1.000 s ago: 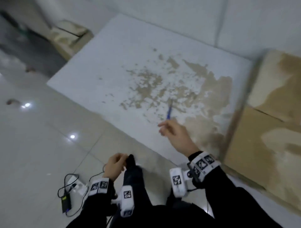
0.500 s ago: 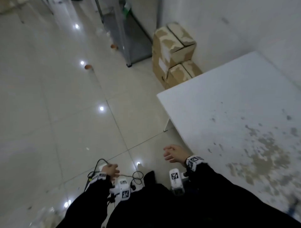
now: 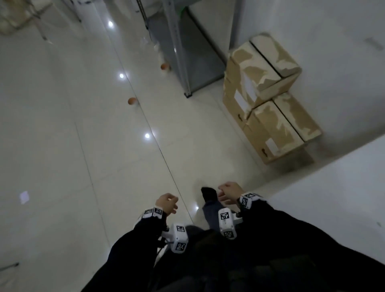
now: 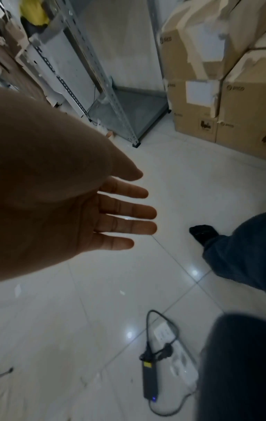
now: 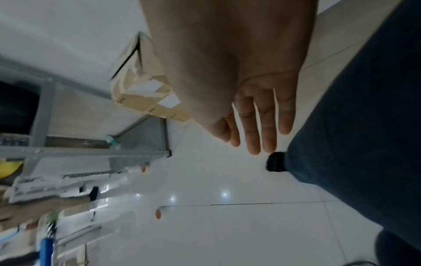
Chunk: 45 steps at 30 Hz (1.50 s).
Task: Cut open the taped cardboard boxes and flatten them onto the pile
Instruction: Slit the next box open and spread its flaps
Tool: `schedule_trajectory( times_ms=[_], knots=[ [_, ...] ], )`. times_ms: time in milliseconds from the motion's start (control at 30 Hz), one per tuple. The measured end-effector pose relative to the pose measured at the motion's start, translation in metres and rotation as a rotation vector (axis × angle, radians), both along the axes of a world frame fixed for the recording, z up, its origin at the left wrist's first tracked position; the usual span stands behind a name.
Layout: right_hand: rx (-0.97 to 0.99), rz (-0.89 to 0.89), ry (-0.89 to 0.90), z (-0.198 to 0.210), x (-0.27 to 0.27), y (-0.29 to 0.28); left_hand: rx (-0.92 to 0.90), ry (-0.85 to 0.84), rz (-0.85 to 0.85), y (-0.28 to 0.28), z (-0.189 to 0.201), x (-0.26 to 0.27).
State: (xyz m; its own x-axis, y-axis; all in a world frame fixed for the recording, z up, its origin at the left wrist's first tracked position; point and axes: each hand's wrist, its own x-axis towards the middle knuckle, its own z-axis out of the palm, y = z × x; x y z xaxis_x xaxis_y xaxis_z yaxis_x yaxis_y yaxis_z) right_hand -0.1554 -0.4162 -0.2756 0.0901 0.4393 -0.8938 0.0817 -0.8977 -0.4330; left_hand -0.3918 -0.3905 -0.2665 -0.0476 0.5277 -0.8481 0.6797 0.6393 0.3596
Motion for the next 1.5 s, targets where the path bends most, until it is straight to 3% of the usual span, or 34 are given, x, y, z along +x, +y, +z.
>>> schedule_trajectory(
  times_ms=[133,267,500,700,933,1033,1200,1333,1400,1500],
  knots=[
    [0.081,0.132,-0.055,0.014,0.0,0.102,0.005,0.098,0.009,0.082,0.007,-0.037],
    [0.11,0.12,-0.09,0.014,0.011,0.185,-0.165,0.06,0.169,0.174,0.0,-0.065],
    [-0.007,-0.283,-0.11,-0.013,0.051,0.276,-0.038,0.175,-0.193,0.391,-0.015,-0.038],
    [-0.179,-0.604,-0.162,-0.037,0.08,0.269,0.01,0.034,-0.44,0.521,-0.013,0.084],
    [-0.358,-0.871,-0.135,-0.079,0.121,0.276,0.118,-0.193,-0.761,0.612,-0.04,0.269],
    [-0.281,-0.944,-0.233,-0.105,0.175,0.318,0.298,-0.244,-0.903,0.64,-0.069,0.337],
    [-0.022,-1.167,-0.552,-0.122,0.272,0.395,0.527,-0.21,-0.963,0.682,-0.112,0.442],
    [-0.015,-1.29,-0.525,-0.146,0.329,0.435,0.366,-0.077,-0.904,0.708,-0.15,0.498],
    [-0.057,-1.266,-0.466,-0.168,0.344,0.438,0.252,-0.08,-0.853,0.717,-0.168,0.516],
    [0.035,-1.235,-0.404,-0.188,0.347,0.436,0.186,-0.152,-0.863,0.719,-0.185,0.527]
  ],
)
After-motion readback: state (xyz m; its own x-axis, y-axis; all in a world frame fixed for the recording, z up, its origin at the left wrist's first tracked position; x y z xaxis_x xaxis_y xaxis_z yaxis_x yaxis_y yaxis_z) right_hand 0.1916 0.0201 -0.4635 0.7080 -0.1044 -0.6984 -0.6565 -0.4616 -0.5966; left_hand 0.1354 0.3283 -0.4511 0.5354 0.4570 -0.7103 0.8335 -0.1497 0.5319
